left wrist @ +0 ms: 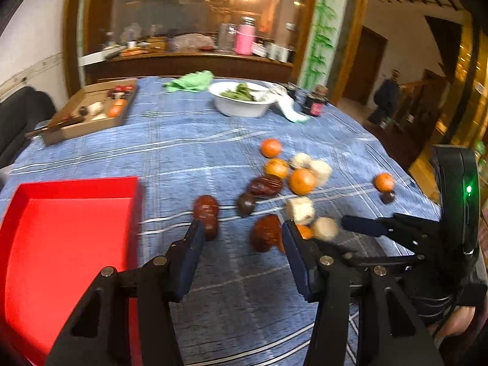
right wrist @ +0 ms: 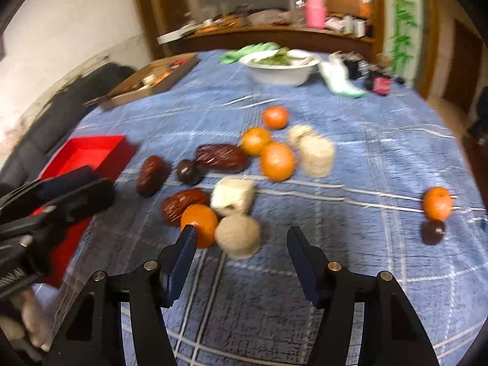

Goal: Organize fruits
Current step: 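Move the left tool toward the dates while the right tool approaches the white cake, then grasp a dark red date with the left tool while the right tool grasps a white cake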

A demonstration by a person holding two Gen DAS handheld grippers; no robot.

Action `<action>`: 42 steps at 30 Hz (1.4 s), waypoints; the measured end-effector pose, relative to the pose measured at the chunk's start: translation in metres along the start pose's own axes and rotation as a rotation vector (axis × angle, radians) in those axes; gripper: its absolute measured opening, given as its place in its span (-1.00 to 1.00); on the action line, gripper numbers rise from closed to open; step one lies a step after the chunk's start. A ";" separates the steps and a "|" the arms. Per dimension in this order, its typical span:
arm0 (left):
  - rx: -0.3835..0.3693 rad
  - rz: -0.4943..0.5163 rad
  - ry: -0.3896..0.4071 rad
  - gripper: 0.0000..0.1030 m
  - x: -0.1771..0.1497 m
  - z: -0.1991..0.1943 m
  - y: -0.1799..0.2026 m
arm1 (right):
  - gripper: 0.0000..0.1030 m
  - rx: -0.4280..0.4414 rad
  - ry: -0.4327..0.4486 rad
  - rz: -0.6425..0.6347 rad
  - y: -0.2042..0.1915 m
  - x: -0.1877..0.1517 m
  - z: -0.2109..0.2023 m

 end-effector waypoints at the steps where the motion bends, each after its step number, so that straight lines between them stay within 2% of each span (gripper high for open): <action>1: -0.016 0.013 -0.011 0.00 -0.002 0.002 0.004 | 0.16 0.038 -0.009 -0.011 -0.003 -0.002 0.000; 3: -0.038 0.029 -0.032 0.00 -0.005 0.007 0.008 | 0.05 0.086 -0.031 -0.051 -0.010 -0.007 0.000; 5: -0.056 0.043 -0.063 -0.09 -0.007 0.014 0.011 | 0.04 0.076 -0.056 -0.096 -0.012 -0.013 0.003; 6: -0.060 0.047 -0.074 -0.29 -0.007 0.018 0.011 | 0.04 0.060 -0.061 -0.114 -0.011 -0.014 0.004; 7: -0.062 0.050 -0.093 -0.40 -0.009 0.023 0.011 | 0.03 0.047 -0.062 -0.121 -0.008 -0.013 0.004; 10: -0.075 0.040 -0.122 -0.44 -0.010 0.032 0.011 | 0.03 0.016 -0.059 -0.115 -0.001 -0.008 0.006; 14: -0.064 0.055 -0.151 -0.53 -0.012 0.044 0.016 | -0.01 0.045 -0.055 -0.095 0.001 0.004 0.012; 15: -0.055 0.063 -0.156 -0.53 -0.012 0.047 0.016 | -0.07 0.079 -0.062 -0.083 0.001 0.004 0.014; 17: -0.063 0.065 -0.162 -0.53 -0.011 0.049 0.016 | -0.07 0.190 -0.055 -0.038 0.000 0.004 0.009; 19: -0.075 0.059 -0.169 -0.53 -0.009 0.051 0.015 | -0.07 0.262 -0.033 -0.002 0.005 0.002 0.000; 24: -0.062 0.039 -0.174 -0.53 0.000 0.052 0.003 | -0.05 0.193 -0.027 -0.001 0.023 -0.004 -0.007; 28: -0.039 0.022 -0.189 -0.52 0.002 0.055 -0.009 | -0.05 0.175 -0.029 -0.074 0.009 -0.004 -0.009; 30: -0.053 0.011 -0.197 -0.53 0.004 0.057 -0.008 | -0.05 0.180 -0.031 -0.095 0.002 -0.001 -0.006; 35: -0.055 0.069 -0.205 -0.49 0.003 0.066 0.007 | -0.05 0.181 -0.060 -0.136 -0.016 -0.001 0.007; 38: -0.061 0.060 -0.212 -0.49 0.006 0.073 0.008 | -0.18 0.173 -0.068 -0.131 -0.019 -0.005 0.014; 42: -0.052 0.073 -0.218 -0.48 0.008 0.081 0.013 | -0.18 0.185 -0.058 -0.102 -0.016 -0.006 0.008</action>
Point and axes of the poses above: each gripper's, at about its wrist camera, not at the fingertips, and z roughly the way its jaws point, y to its right, x to its top, the point moved 8 cm from there along z, roughly the way its jaws point, and after that the axes turned 8 degrees about -z, right-handed, at the moved point
